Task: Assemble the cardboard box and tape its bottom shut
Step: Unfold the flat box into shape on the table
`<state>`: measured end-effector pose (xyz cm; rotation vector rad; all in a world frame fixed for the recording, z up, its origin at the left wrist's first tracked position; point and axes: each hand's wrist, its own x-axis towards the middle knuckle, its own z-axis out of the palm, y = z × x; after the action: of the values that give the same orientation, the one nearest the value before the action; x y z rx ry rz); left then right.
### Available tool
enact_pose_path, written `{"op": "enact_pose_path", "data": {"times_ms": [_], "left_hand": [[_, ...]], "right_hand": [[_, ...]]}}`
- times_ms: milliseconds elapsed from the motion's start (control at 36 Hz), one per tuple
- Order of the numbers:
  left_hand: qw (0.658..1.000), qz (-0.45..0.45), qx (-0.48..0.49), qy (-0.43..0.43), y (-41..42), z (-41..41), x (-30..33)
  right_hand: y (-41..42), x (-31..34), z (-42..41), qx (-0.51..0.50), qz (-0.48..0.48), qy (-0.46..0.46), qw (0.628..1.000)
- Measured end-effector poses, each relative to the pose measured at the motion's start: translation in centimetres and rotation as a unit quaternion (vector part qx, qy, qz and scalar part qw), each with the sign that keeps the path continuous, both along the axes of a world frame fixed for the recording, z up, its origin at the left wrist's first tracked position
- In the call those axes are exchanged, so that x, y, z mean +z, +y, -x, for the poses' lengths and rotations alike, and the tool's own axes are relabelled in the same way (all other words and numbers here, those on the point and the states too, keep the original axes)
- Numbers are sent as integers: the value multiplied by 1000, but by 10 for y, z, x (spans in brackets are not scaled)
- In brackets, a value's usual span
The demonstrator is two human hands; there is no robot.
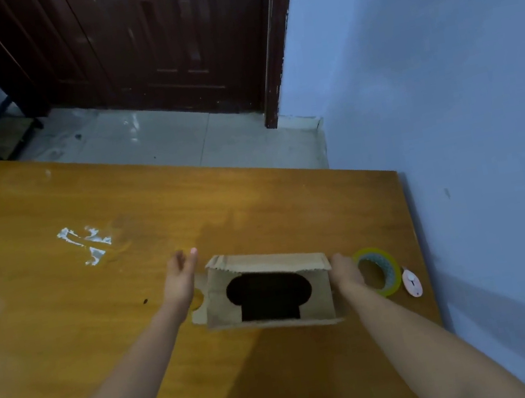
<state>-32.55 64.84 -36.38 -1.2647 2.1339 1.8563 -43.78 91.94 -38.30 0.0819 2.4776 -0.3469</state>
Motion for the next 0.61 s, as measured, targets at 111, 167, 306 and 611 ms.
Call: {"op": "enact_pose_path", "data": {"times_ms": [111, 167, 306, 611], "left_hand": [[970, 33, -148, 188, 6, -15, 61], [906, 165, -326, 214, 21, -22, 81], [677, 450, -575, 92, 70, -23, 67], [620, 494, -608, 39, 57, 2, 53]], "right_hand": [[-3, -2, -1, 3, -13, 9, 1000], [-3, -3, -1, 2, -12, 12, 1000], [-5, -8, -6, 23, -23, 37, 999], [6, -5, -10, 11, 135, 102, 985]]}}
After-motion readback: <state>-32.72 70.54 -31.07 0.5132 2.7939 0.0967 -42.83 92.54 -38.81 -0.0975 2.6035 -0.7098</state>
